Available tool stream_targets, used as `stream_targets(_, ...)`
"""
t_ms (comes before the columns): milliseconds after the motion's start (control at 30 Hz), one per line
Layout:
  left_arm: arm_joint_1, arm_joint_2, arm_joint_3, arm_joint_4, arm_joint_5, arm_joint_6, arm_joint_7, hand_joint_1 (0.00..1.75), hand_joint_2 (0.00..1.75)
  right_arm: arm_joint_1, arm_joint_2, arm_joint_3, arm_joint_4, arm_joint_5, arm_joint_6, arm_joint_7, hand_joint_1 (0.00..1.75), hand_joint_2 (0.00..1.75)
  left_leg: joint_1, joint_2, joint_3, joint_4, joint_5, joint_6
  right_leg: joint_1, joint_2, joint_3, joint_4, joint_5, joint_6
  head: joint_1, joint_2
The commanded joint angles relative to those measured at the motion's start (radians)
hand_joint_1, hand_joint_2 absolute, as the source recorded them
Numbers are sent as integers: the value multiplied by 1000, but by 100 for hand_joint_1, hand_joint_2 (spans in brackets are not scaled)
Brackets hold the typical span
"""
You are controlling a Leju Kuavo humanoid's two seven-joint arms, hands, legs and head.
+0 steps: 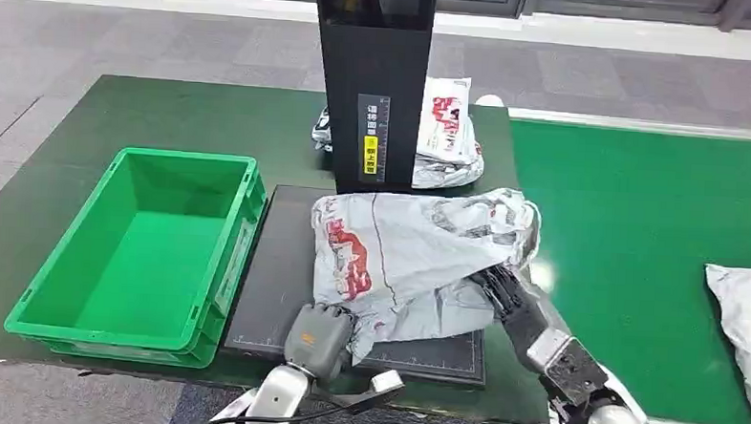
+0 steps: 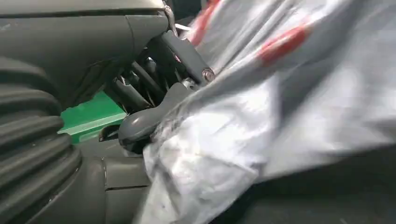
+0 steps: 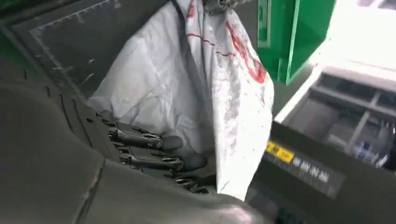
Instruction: Moved the parcel from conveyor to table for the left to box.
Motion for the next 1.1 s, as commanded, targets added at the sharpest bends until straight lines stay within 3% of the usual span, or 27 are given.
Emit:
stream_targets(33,39,39,54,-32,-56,-37,1,175,175,165,50,-274,-156,50,22,-83,0,0,-1,-3,1,-1,0,0,-1,-1,1,-1,-1,0,0,0)
stream_targets(500,42,29,52,-51,-56,-59,-11,175,175,186,87,-354,-113,111,83,-86,0,0,0,0,2,-2,0,1,-1,2,2,-2,0,0,0,0)
stream_targets(600,54,3,98,-63,-56,-22,-36,175,175,129,100,-350,-28,117,116,-66,0,0,0,0,2,-4,0,2,-1,3,2,-4,1,0,0,0)
stream_targets(633,56,-14,126,-71,-56,7,-50,113,175,107,102,-342,1,119,124,-59,0,0,0,2,2,-2,0,1,-1,3,2,-3,1,0,0,0)
stream_targets(667,68,-40,177,-93,-56,58,-94,7,175,81,107,-328,40,115,128,-44,0,0,0,3,2,-1,-1,1,0,4,1,-2,1,0,0,0)
stream_targets(767,101,-110,288,-162,-20,142,-207,0,175,-7,120,-289,163,55,111,27,0,0,1,6,1,-2,0,2,0,8,0,-3,3,0,0,0)
stream_targets(867,111,-127,309,-187,35,206,-269,0,175,-90,126,-249,268,6,86,90,0,0,1,7,1,-1,0,2,0,8,0,-2,3,0,0,0)
stream_targets(1000,101,-136,310,-183,124,303,-324,0,175,-292,158,-175,517,-17,18,188,0,0,1,12,0,-2,0,2,0,13,0,-3,4,0,0,0)
stream_targets(1100,94,-138,312,-169,127,308,-329,0,175,-310,149,-145,545,-35,-16,188,0,0,0,14,-6,-5,2,2,-1,16,-1,-4,7,0,0,0)
